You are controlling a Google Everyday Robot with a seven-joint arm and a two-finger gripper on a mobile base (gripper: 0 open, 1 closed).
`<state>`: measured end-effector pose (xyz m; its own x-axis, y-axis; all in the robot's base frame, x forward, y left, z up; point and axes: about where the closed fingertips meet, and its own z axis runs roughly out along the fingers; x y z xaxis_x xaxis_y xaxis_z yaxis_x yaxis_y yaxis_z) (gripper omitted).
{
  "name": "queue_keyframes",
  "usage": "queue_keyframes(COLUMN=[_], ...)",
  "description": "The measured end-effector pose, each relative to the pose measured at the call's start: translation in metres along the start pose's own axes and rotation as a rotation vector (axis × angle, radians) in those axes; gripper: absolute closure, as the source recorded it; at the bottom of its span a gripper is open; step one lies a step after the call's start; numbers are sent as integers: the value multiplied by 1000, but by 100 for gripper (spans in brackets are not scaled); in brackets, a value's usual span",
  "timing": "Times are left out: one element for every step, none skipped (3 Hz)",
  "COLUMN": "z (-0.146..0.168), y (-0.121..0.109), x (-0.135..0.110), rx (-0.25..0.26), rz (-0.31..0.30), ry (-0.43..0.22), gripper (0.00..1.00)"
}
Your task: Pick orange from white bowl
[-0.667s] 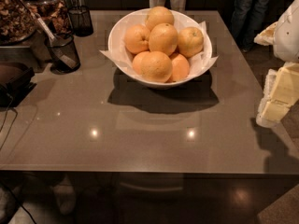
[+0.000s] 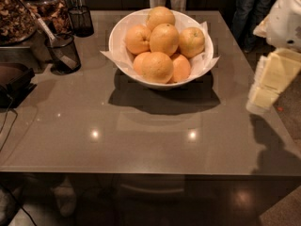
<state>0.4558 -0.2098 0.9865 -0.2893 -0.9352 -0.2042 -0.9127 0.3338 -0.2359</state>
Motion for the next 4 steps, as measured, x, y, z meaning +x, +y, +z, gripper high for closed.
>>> queue_keyframes(z=[14,14,17,28], y=[-50,-56,-68,-87], x=[-43,-50,-71,-90], rx=[-29,-4,44,49], rz=[69,64,103,178], ry=[39,15,-18,-7], gripper=[0,0,0,0])
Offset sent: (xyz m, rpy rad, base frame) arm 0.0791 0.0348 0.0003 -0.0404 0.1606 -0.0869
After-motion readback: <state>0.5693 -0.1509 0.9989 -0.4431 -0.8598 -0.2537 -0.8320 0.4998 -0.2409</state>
